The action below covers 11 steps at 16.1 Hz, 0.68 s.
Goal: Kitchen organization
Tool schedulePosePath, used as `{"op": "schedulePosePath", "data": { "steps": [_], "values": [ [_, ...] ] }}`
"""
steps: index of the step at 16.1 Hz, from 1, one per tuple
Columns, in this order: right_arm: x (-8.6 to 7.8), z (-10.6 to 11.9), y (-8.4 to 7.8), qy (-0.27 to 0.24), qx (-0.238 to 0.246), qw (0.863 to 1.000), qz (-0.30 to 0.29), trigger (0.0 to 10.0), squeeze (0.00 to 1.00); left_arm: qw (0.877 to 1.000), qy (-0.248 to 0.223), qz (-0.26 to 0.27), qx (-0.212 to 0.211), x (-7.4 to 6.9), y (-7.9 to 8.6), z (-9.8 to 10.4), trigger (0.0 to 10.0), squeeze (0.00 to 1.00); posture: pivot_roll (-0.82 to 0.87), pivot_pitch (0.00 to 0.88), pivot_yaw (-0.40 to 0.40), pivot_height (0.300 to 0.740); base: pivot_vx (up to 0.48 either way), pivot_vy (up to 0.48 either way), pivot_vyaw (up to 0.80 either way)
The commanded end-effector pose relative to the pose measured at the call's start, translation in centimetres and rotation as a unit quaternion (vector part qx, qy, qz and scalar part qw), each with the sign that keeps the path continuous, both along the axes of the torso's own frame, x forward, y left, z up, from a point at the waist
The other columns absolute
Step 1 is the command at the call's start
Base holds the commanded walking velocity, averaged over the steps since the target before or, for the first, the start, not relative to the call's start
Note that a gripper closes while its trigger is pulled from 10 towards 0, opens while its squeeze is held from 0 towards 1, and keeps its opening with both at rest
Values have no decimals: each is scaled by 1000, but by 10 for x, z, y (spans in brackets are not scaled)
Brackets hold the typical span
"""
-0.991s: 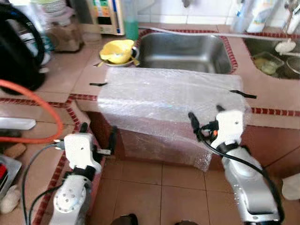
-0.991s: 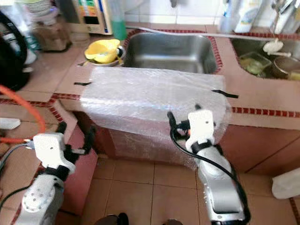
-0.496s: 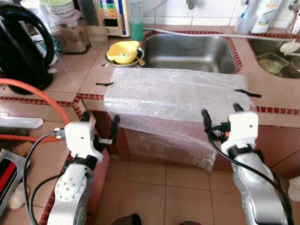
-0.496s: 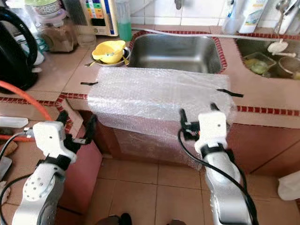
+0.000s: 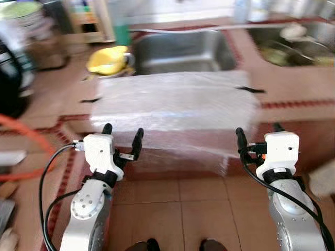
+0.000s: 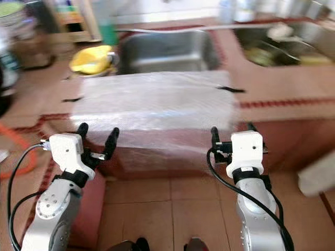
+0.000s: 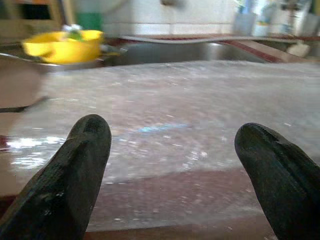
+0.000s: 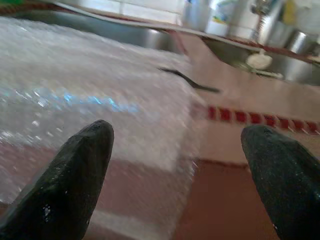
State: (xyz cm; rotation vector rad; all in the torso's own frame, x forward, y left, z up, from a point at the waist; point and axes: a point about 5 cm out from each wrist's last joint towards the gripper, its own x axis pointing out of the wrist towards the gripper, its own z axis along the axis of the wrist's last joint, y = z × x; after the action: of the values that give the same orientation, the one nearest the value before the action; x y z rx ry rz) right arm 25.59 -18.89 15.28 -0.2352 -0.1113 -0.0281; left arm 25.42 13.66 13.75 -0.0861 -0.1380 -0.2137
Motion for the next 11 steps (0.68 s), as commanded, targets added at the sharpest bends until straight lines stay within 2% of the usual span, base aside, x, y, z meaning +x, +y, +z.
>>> {"op": "schedulePosePath", "data": {
  "steps": [1,2,3,5,7,11],
  "values": [
    [1,0,5,0,-1,1000,11,10000,0,1000,11,2,4,-2,3,-5,10000,0,-220,162,88,740,0,0,-800],
    [9,5,16,-9,3,999,33,10000,0,1000,10,5,13,2,6,-4,10000,0,-216,176,74,740,0,0,-419],
    [12,5,18,-9,0,999,40,10000,0,1000,10,15,21,5,9,-6,10000,0,-208,177,72,740,0,0,0],
    [22,7,28,-10,8,997,71,10000,0,998,-1,61,28,9,20,-1,10000,0,-160,157,49,740,0,0,0],
    [31,3,37,-2,13,995,96,10000,0,991,3,134,27,4,34,-5,10000,0,-113,156,37,740,0,0,0],
    [47,8,49,-9,13,992,122,10000,0,985,5,168,30,-5,42,-9,10000,0,-65,153,-5,740,0,0,0]
  ]
}}
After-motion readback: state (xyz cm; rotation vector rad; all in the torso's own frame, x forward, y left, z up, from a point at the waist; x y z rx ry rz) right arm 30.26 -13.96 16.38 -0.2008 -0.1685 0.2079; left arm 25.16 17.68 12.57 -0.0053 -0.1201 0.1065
